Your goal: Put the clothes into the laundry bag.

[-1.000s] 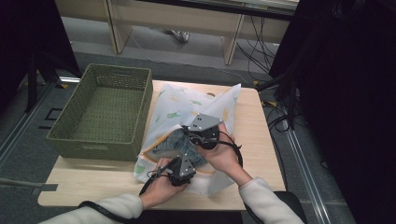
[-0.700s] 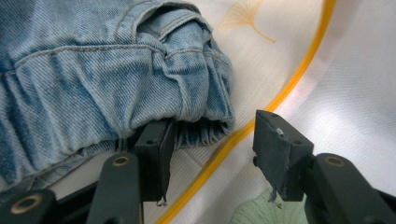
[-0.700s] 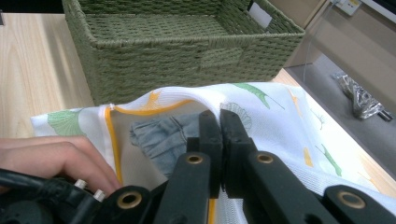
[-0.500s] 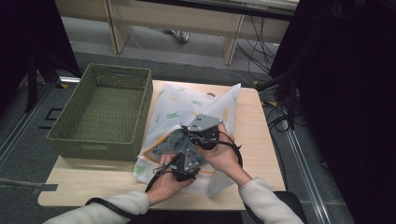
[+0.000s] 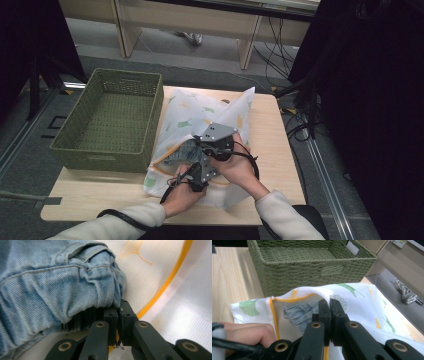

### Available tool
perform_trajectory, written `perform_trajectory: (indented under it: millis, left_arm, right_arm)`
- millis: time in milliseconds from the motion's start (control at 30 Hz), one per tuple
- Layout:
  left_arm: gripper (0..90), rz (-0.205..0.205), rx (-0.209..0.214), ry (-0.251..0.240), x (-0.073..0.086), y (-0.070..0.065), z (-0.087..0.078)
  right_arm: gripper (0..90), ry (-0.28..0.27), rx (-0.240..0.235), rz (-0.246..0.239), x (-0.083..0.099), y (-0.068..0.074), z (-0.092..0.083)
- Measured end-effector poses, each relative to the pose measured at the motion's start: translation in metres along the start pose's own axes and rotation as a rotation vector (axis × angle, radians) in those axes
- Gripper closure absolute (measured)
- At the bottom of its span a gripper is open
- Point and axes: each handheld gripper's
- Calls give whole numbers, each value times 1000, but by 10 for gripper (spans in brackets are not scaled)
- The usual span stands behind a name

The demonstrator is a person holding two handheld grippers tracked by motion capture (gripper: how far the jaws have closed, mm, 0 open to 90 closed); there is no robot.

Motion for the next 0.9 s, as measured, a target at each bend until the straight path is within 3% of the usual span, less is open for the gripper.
perform_trajectory:
  millis: [167, 333, 700, 900]
  left_arm:
    - [865, 25, -18, -16, -2, 5, 0]
    - [866, 22, -45, -40, -5, 11, 5]
    - [865, 56, -123, -41, -6, 24, 6]
    - [833, 54, -108, -30, 1, 25, 11]
  right_arm:
    - [899, -3, 1, 2, 0, 0, 1]
    - [899, -13, 7, -5, -1, -1, 0]
    - [898, -18, 17, 8, 0, -4, -2]
    - [898, -8, 14, 14, 1, -3, 0]
Point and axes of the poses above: each handheld gripper's, and its own axes: z roughly forward along the jaws, x roughly out of its underside, y roughly to its left, and after that the axes turned 6 degrees about -y, right-handed
